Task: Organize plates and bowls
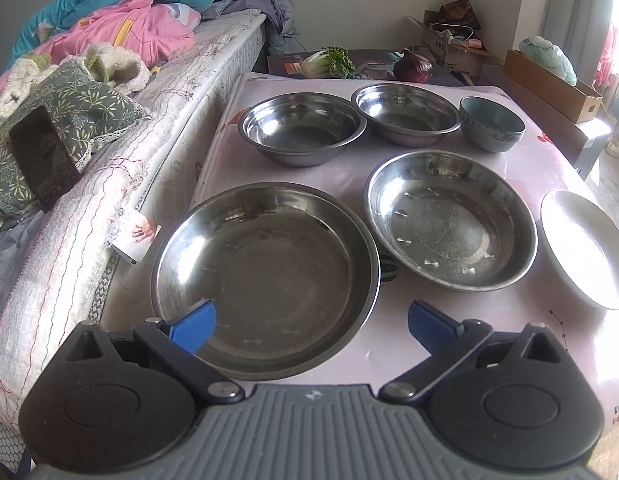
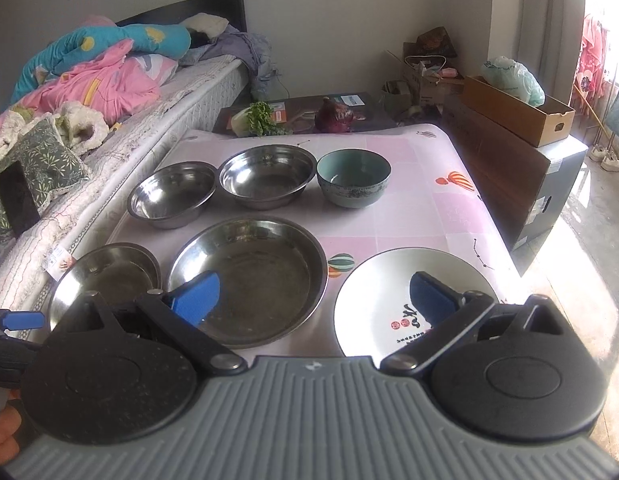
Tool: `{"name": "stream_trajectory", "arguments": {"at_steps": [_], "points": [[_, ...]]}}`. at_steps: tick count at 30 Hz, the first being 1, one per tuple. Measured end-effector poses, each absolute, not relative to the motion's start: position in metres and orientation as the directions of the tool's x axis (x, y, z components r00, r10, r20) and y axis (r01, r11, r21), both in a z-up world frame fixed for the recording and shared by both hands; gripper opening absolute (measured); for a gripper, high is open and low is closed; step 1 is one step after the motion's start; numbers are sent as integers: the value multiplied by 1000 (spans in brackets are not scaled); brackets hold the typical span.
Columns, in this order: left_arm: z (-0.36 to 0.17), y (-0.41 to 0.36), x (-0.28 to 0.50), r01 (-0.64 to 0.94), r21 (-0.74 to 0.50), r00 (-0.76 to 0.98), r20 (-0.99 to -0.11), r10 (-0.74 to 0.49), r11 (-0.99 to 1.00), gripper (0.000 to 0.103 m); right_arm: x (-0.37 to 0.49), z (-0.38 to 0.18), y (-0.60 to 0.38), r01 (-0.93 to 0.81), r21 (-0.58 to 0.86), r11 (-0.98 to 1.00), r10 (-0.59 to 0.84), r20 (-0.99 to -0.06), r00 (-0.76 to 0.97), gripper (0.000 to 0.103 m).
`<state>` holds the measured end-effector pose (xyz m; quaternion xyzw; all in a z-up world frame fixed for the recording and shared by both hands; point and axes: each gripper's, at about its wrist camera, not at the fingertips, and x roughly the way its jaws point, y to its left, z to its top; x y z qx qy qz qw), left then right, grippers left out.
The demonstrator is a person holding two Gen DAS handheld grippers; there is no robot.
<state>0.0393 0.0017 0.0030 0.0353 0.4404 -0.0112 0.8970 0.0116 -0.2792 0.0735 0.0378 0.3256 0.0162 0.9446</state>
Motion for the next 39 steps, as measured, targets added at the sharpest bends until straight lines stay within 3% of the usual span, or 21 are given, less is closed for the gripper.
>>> {"name": "stream_trajectory", "arguments": {"at_steps": [4, 16, 27, 34, 39], "points": [[13, 14, 50, 14, 63, 648, -761, 39, 998, 102, 24, 86, -289, -74, 135, 988, 133, -508, 851, 102], [27, 58, 87, -90, 83, 663, -738, 122, 992, 102, 85, 80, -253, -160, 136, 978, 207, -491, 846, 102], [34, 89, 131, -91, 29, 700, -709, 85, 995, 102, 146, 67, -207, -214, 170, 962, 272, -506, 819, 99], [28, 98, 185, -39, -74, 731, -682, -22, 996, 102, 205, 37, -180, -215, 218, 952, 303, -574, 761, 88], [12, 88, 226, -7, -56, 723, -690, -33, 998, 101, 249, 7, -170, -183, 239, 954, 296, -633, 715, 73]]}}
